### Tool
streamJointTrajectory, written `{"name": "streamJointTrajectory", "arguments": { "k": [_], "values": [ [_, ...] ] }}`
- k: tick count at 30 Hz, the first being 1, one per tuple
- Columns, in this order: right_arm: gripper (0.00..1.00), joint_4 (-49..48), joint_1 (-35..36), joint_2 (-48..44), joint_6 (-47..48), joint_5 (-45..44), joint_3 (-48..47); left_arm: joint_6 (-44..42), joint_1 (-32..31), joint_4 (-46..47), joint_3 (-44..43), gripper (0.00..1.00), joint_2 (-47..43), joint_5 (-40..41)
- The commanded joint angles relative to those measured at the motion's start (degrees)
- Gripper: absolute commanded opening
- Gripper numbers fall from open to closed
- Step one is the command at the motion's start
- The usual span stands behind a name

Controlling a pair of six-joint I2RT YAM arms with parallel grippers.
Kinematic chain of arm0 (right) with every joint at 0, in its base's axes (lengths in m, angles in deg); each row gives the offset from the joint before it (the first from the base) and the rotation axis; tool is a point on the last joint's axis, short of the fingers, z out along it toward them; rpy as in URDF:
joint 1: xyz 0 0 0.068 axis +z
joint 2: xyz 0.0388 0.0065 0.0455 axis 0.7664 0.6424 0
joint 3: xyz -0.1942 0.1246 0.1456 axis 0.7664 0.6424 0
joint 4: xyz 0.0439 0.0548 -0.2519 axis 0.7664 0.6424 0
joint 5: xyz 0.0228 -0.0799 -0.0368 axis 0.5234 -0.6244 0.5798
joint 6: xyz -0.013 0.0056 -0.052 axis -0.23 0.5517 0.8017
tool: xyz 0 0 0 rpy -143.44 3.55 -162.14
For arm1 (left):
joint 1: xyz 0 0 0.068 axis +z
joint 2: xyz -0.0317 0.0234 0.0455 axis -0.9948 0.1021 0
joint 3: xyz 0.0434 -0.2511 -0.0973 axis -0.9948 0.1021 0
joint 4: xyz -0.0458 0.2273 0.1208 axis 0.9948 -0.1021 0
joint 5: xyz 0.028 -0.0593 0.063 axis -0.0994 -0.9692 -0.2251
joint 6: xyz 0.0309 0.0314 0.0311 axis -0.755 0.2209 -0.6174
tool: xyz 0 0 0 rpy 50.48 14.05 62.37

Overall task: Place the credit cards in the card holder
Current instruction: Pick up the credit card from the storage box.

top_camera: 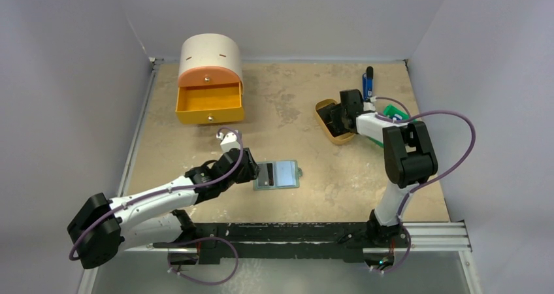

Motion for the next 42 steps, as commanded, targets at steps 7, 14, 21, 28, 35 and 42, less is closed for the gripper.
{"name": "streamJointTrajectory", "arguments": {
  "k": [7, 14, 21, 28, 35, 42],
  "values": [
    [0.48, -0.67, -0.58, 1.36, 0.11, 0.33, -0.44, -0.22, 0.29, 1.7, -1.18, 0.39, 0.95, 0.84],
    [0.41, -1.79, -0.64, 0.74, 0.26, 1.13, 1.64, -0.3, 0.33, 1.58, -1.25, 0.38, 1.14, 0.77],
    [0.36, -2.24, -0.8, -0.47, 0.34, 1.32, 3.8, 0.01, 0.32, 1.66, -1.25, 0.37, 1.17, 0.67],
    [0.29, -3.19, -0.81, -2.19, 0.49, 1.23, 6.05, 0.29, 0.32, 1.7, -1.18, 0.37, 1.11, 0.34],
    [0.22, -3.3, -0.93, -3.23, 1.21, 1.27, 6.54, 0.46, 0.37, 1.75, -1.0, 0.36, 1.01, 0.06],
    [0.14, -3.15, -0.98, -5.23, 2.64, 1.29, 6.44, 0.46, 0.33, 1.32, -0.94, 0.35, 0.51, 0.38]
  ]
}}
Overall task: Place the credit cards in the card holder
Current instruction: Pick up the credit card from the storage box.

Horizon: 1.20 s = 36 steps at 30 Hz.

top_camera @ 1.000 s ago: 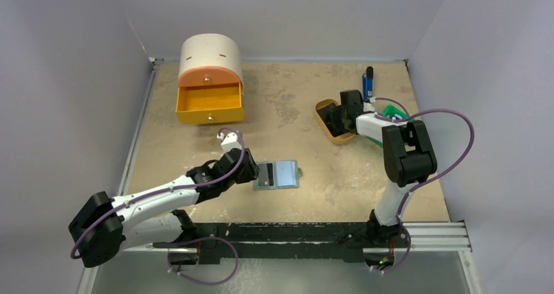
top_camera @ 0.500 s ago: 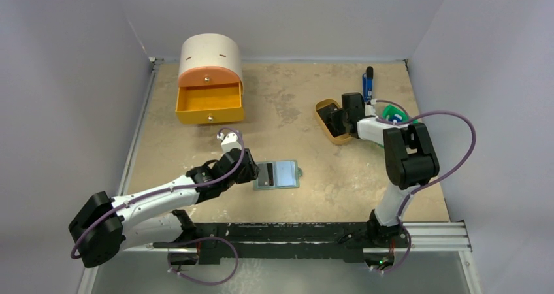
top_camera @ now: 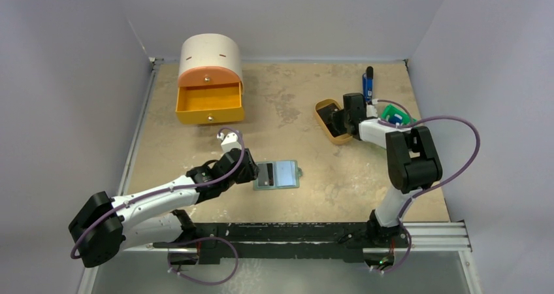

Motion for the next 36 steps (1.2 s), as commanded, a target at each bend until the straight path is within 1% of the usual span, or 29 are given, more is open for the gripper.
{"name": "streamJointTrajectory", "arguments": {
  "k": [1, 5, 11, 14, 17, 20, 23, 25, 26, 28, 30, 32, 34, 35, 36],
  "values": [
    [0.12, 3.26, -0.33, -2.86, 2.48, -0.72, 0.9, 0.44, 0.25, 1.31, -0.94, 0.35, -0.55, 0.46],
    [0.06, 3.26, -0.32, -3.76, 3.48, -0.52, 0.95, 0.31, 0.19, 1.29, -1.08, 0.35, -0.48, 0.56],
    [0.0, 3.04, -0.33, -4.75, 4.41, 0.11, 0.95, 0.42, 0.27, 1.35, -1.08, 0.35, -0.39, 0.47],
    [0.0, 4.18, -0.3, -6.46, 5.43, -0.9, 0.25, 0.43, 0.19, 1.07, -1.18, 0.35, -0.53, 0.53],
    [0.0, 4.38, -0.37, -10.13, 7.34, -4.4, -0.65, 0.37, 0.25, 0.82, -1.33, 0.35, -0.77, 0.79],
    [0.0, 8.3, -0.32, -13.75, 9.76, -5.47, -4.4, 0.07, 0.25, -0.06, -2.0, 0.35, -1.11, 1.35],
    [0.0, 14.44, -0.31, -16.99, 11.41, -5.08, -7.73, -0.23, 0.27, -1.03, -2.85, 0.35, -1.63, 2.27],
    [0.0, 15.04, -0.32, -20.43, 12.58, -3.4, -7.73, -0.29, 0.28, -1.72, -3.34, 0.34, -2.08, 2.84],
    [0.0, 14.05, -0.32, -22.29, 14.71, -2.27, -7.44, -0.32, 0.29, -2.03, -3.71, 0.35, -2.45, 3.1],
    [0.0, 13.38, -0.26, -25.99, 22.74, 1.55, -7.76, -0.53, 0.29, -3.04, -4.51, 0.35, -3.26, 3.78],
    [0.0, 14.08, -0.13, -28.99, 30.42, 9.35, -7.89, -0.79, 0.24, -4.07, -5.09, 0.35, -4.47, 4.54],
    [0.0, 14.48, -0.16, -32.37, 39.52, 22.18, -7.16, -1.32, 0.25, -4.92, -5.53, 0.34, -5.76, 4.99],
    [0.0, 16.21, 0.57, -35.45, 46.63, 32.34, -5.66, -1.98, 0.29, -5.16, -5.69, 0.35, -6.9, 5.12],
    [0.0, 18.62, 1.94, -36.97, 49.68, 34.8, -5.1, -2.41, 0.25, -4.9, -5.54, 0.35, -7.34, 4.89],
    [0.0, 21.67, 4.83, -38.26, 53.43, 34.74, -4.71, -2.87, 0.29, -4.37, -5.12, 0.35, -7.77, 4.51]
  ]
}}
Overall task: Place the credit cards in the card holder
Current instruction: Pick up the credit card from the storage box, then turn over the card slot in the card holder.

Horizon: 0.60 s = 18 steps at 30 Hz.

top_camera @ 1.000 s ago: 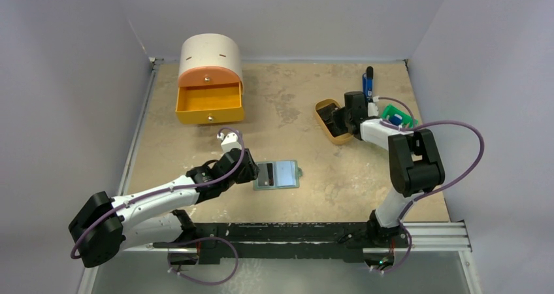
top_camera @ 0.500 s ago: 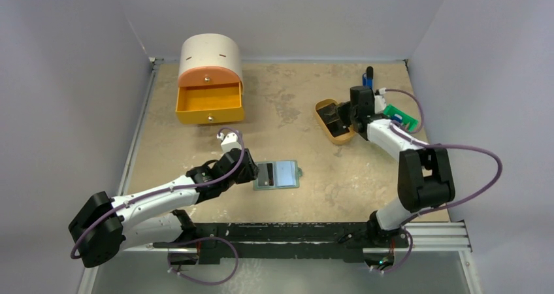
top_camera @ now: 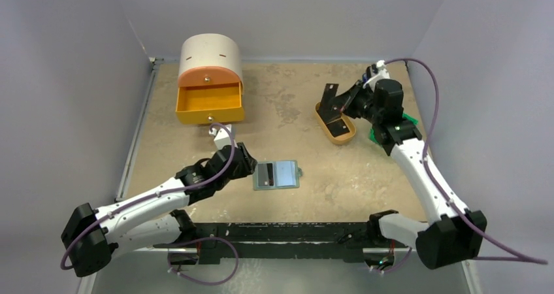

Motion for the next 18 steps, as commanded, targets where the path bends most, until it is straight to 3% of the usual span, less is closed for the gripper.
{"name": "streamJointTrajectory", "arguments": {
  "k": [1, 4, 9, 18],
  "values": [
    [0.0, 10.94, 9.57, -5.89, 22.05, 12.9, 0.99, -2.66, 0.23, 1.19, -1.46, 0.35, -2.57, 0.75],
    [0.0, 16.95, 18.51, -7.66, 23.53, 6.87, 4.31, -2.66, 0.27, 4.71, -0.04, 0.35, -3.2, -1.18],
    [0.0, 10.07, 18.87, -9.64, 17.29, 15.13, 15.31, -1.34, 0.29, 9.9, 1.12, 0.35, -1.52, -3.53],
    [0.0, -1.62, 19.41, 1.28, 4.54, 23.01, 21.17, 0.24, 0.13, 13.2, -0.47, 0.33, 6.24, -6.56]
  ]
}}
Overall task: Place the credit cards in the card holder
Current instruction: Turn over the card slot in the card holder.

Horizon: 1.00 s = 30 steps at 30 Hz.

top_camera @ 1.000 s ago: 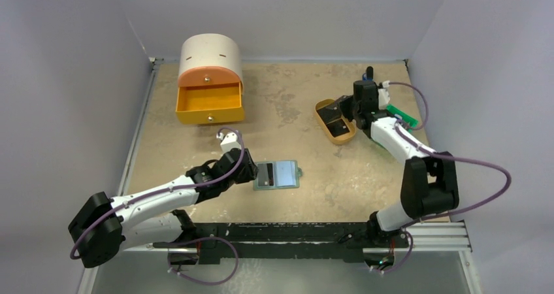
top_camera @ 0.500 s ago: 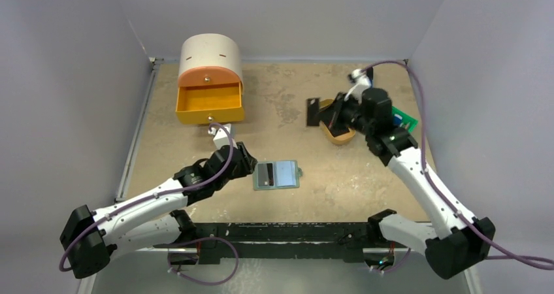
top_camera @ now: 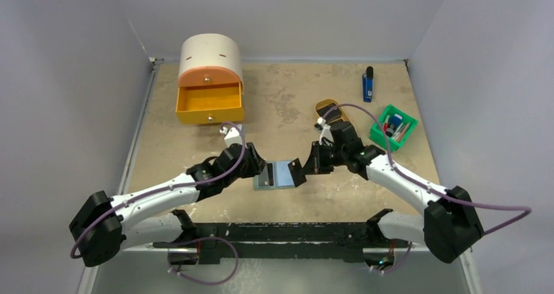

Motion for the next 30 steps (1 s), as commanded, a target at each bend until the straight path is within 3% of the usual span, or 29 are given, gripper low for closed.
{"name": "streamJointTrajectory", "arguments": {
  "k": [1, 12, 19, 30],
  "values": [
    [0.0, -8.45, 0.37, 3.33, -7.14, 5.41, 0.78, 1.46, 0.19, 4.97, -1.04, 0.33, 1.96, -1.76],
    [0.0, -4.67, 0.33, 8.77, -9.07, 0.31, 1.86, 1.49, 0.12, 5.6, -0.13, 0.33, 4.69, -2.19],
    [0.0, -3.82, 0.33, 8.71, -9.52, -0.52, 3.58, 1.45, -0.73, 11.39, -2.67, 0.33, 11.33, -7.32],
    [0.0, 0.84, 0.33, 2.57, -9.75, -4.87, 4.4, -0.19, -3.94, 7.9, -9.77, 0.39, 21.42, -4.46]
  ]
}}
